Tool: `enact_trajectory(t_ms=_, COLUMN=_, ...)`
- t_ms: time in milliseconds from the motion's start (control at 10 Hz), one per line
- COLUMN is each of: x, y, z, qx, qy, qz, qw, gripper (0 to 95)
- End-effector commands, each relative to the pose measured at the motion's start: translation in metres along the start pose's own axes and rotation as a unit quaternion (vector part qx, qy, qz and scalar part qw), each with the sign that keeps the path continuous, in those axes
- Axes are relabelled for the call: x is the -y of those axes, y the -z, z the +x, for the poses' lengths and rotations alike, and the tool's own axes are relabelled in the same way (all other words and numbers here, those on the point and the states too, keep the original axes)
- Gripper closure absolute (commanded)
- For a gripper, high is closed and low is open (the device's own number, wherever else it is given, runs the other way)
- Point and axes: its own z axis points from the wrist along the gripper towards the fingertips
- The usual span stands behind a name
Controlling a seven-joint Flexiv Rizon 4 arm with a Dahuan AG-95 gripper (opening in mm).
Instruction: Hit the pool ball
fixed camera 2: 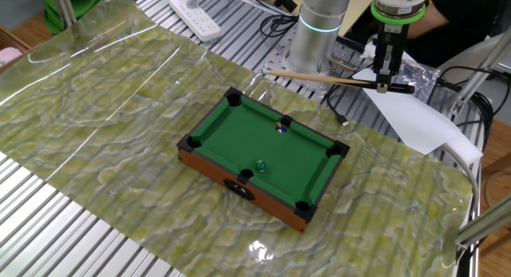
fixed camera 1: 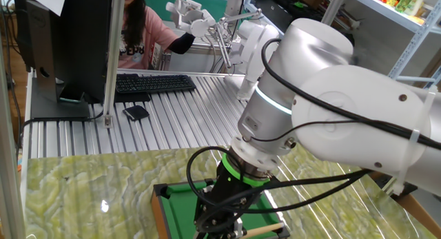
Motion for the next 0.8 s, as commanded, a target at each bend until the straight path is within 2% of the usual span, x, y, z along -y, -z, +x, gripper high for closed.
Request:
enact_trajectory(t_ms=100, x=0.000, y=-0.003, z=0.001, qx=-0.003, qy=-0.016, qz=-0.001, qw=0.9999, gripper=95.0)
enact_trajectory(t_ms=400, x=-0.005, y=-0.001, z=-0.006, qx=0.001, qy=-0.032, qz=-0.001, qw=0.9995, gripper=95.0)
enact_trajectory(t_ms=600, x=-0.009, y=0.006, z=-0.011, qx=-0.002, qy=-0.024, qz=0.000, qw=0.9997, gripper=95.0)
enact_trajectory(t_ms=800, x=-0.009, y=0.006, z=-0.013, qx=-0.002, qy=-0.019, qz=0.000, qw=0.9998, gripper=95.0)
